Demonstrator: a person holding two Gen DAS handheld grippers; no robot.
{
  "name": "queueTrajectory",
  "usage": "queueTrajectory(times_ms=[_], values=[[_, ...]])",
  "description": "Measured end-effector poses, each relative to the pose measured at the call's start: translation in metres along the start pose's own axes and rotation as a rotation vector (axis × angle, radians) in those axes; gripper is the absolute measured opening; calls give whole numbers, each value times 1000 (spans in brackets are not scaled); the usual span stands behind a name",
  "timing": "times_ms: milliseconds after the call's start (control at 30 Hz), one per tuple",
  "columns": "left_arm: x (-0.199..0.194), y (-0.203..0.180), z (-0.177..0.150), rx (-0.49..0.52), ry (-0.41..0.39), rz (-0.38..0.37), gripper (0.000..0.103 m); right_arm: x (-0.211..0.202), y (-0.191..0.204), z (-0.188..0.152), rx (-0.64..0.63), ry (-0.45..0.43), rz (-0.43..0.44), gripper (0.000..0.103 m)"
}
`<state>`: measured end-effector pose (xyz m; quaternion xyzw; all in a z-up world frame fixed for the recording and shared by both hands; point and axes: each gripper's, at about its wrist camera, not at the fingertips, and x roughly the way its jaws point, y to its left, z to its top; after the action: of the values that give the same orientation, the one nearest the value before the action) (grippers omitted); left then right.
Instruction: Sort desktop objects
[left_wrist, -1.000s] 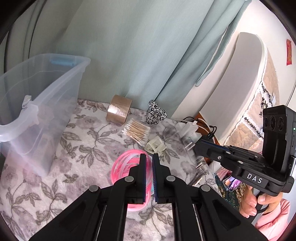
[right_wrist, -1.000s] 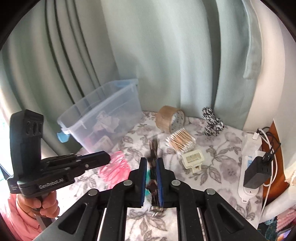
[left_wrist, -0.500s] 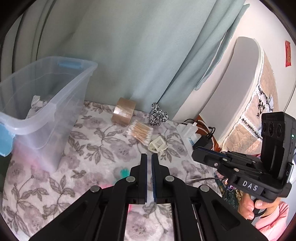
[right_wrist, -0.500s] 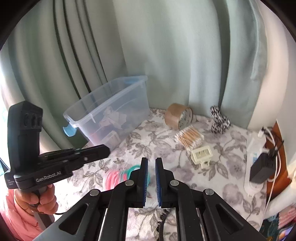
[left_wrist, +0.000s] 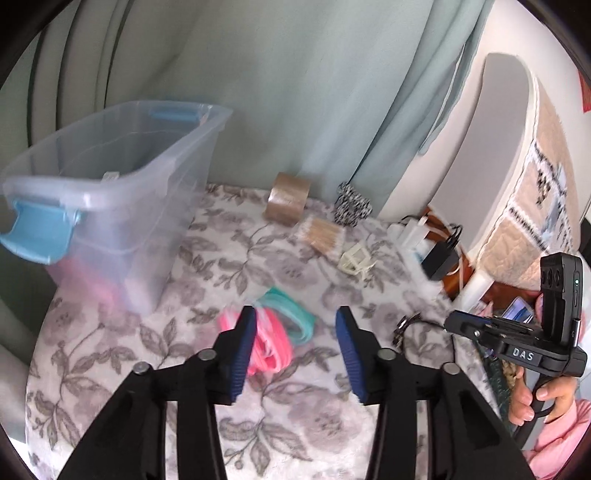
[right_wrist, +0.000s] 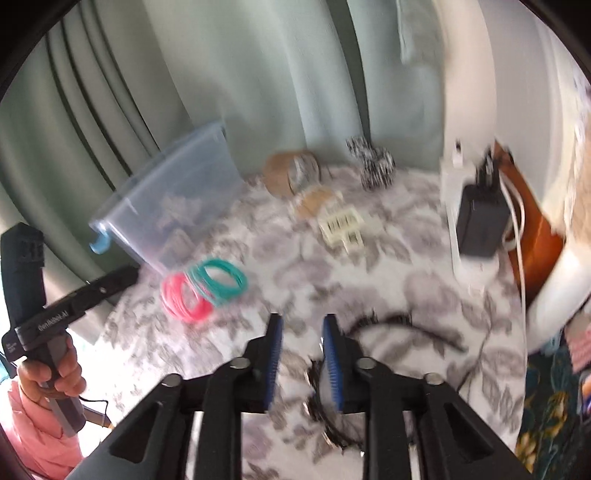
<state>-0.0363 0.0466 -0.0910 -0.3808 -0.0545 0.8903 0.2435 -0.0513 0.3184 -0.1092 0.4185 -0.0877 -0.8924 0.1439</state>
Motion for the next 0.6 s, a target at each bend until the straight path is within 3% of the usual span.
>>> queueTrajectory(times_ms=[133,400,600], values=[[11,6,-10,-11,40,13,53,19,-8,-18,44,58,-3,33],[39,16,-24,-50,108,17,53,43,-5,-41,65,120,-25,40],[45,20,-25,-77,92,23,53,52,-6,-48,81,141,-58,40]])
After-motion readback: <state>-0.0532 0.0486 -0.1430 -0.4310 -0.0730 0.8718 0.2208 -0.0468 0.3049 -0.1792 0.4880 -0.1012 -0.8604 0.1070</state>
